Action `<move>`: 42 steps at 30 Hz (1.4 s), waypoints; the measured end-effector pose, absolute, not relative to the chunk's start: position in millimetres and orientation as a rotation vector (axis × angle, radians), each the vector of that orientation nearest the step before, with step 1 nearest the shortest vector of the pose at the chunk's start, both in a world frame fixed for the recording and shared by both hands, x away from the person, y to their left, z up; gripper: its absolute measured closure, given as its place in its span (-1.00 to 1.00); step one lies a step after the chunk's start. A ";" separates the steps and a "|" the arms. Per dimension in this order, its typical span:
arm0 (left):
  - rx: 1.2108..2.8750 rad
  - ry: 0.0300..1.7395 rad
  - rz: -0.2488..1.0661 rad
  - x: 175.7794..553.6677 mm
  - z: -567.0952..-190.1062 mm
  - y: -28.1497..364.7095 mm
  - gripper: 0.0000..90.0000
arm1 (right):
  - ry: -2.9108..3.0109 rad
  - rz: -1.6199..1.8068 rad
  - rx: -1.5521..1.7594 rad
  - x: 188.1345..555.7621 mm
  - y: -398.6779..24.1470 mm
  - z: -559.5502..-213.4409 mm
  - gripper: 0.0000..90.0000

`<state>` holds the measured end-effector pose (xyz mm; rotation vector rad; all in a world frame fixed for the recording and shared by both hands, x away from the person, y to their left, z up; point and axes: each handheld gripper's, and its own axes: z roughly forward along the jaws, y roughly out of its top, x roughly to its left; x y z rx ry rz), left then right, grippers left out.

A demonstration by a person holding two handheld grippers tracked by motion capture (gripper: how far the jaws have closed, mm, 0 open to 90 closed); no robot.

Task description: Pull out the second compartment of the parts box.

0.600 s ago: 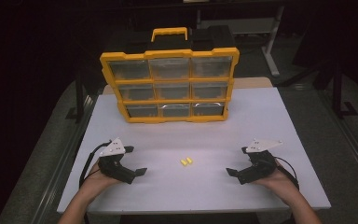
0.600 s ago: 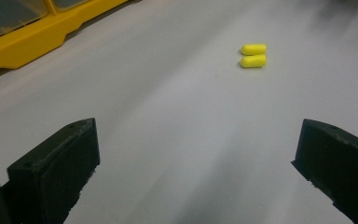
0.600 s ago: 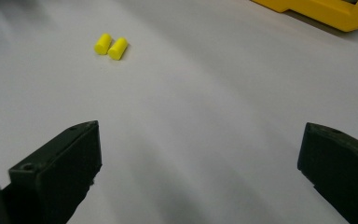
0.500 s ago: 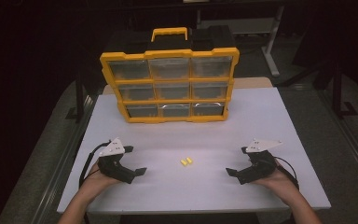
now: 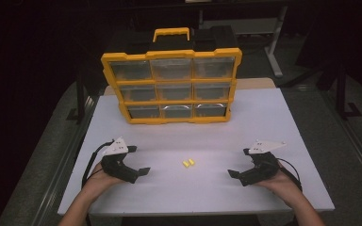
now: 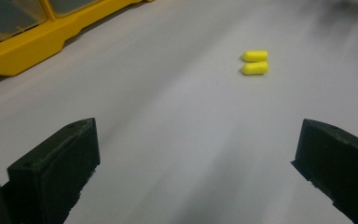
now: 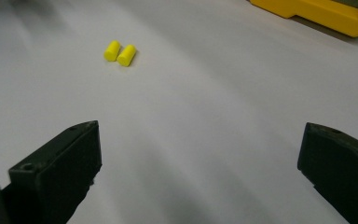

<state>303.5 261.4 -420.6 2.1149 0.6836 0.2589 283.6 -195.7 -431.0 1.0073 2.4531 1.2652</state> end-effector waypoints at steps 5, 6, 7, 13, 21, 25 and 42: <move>2.115 0.677 0.262 306.1 -420.6 258.3 -1.00 | 2.449 1.275 1.000 283.3 -195.5 -430.9 -1.00; 2.115 0.677 0.262 306.1 -420.6 258.3 -1.00 | 2.449 1.275 1.000 283.3 -195.5 -430.9 -1.00; 2.116 0.676 0.261 306.6 -420.4 257.9 -1.00 | 2.448 1.274 1.001 283.3 -195.4 -430.8 -1.00; 2.113 0.669 0.264 309.2 -419.7 256.2 -1.00 | 2.445 1.281 1.000 283.4 -195.0 -430.4 -1.00; 2.104 0.670 0.265 311.9 -419.4 253.4 -1.00 | 2.442 1.287 1.005 284.0 -194.8 -429.7 -1.00; 2.096 0.675 0.268 313.3 -418.2 253.0 -1.00 | 2.443 1.291 1.005 283.9 -194.9 -429.7 -1.00; 2.077 0.668 0.248 318.2 -413.1 245.2 -1.00 | 2.442 1.301 1.005 284.2 -194.1 -429.6 -1.00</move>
